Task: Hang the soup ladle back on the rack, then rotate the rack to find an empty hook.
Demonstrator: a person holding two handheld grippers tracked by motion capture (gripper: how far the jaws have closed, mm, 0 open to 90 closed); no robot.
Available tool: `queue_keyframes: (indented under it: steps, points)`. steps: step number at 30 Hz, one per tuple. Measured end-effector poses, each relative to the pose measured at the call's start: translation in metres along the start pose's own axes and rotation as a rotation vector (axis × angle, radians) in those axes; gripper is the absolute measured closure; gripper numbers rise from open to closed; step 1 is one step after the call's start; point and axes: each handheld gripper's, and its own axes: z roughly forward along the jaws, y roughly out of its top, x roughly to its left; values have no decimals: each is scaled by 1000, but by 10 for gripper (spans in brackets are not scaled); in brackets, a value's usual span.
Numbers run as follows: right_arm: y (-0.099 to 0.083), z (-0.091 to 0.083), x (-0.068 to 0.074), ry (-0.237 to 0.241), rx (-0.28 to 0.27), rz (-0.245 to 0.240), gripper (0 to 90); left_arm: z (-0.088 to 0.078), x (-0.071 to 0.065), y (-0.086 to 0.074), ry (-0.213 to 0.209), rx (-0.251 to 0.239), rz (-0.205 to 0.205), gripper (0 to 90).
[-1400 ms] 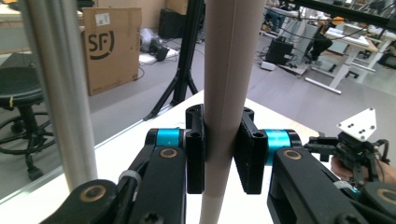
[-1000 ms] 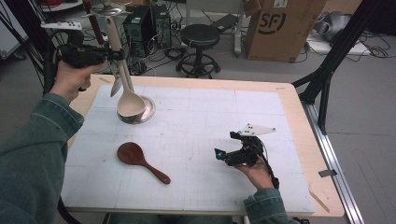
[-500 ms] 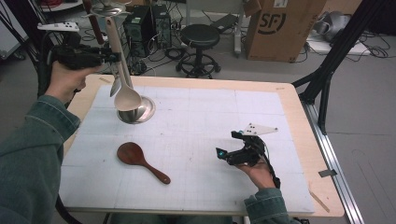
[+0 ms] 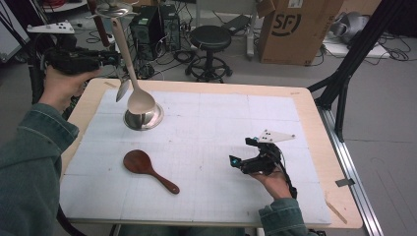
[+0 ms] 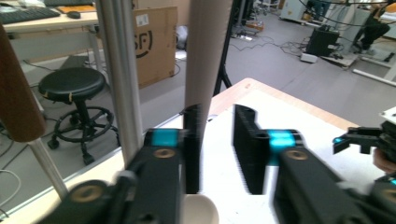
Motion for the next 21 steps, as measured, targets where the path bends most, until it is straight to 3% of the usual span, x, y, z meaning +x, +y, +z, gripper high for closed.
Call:
queue_keyframes:
  steps: [2,6,13,21]
  points:
    - [0,1,0,-1,2,-7,2,-2,-3,1,15,1,3,807]
    - [0,2,2,-4,8,-18,2,-6,-9,8,-4,-21,10,877]
    - [0,1,3,-5,8,-13,2,-8,-26,32,-12,-35,43,889]
    - [0,2,3,-4,8,-12,2,-1,-34,52,-4,-34,54,897]
